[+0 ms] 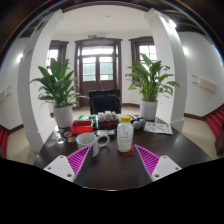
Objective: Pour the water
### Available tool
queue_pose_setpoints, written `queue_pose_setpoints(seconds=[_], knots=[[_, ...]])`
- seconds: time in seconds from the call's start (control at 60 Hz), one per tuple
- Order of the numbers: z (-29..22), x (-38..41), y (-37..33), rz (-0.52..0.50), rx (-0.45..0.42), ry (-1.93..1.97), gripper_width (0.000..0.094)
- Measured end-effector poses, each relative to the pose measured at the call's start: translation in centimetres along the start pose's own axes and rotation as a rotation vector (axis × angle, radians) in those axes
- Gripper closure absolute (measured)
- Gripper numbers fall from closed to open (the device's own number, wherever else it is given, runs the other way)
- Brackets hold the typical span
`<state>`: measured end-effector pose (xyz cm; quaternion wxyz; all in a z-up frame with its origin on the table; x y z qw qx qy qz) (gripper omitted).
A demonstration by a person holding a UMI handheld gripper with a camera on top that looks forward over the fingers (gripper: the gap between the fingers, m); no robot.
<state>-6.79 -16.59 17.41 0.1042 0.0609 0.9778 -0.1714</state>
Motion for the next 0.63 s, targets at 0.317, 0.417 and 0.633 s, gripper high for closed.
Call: queue_pose_setpoints(seconds=[0.317, 0.417, 0.633], knots=[[-4.6, 2.1, -7.0, -0.082, -0.098, -0.039, 0.0114], [-5.4, 2.4, -8.1, -0.095, -0.122, -0.042, 0.0115], [-5.2, 2.9, -8.7, -0.094, -0.12, -0.058, 0.0113]])
Point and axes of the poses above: the point between the fingertips, and its own axes, seen from behind it with the camera up: x to the left, z down, y forward, the way the camera looks, the point moved 9 cm from there along -y, backward, against the way the camera looks, and after that the axes turned 15 degrees about -y, right-handed, at the moved point
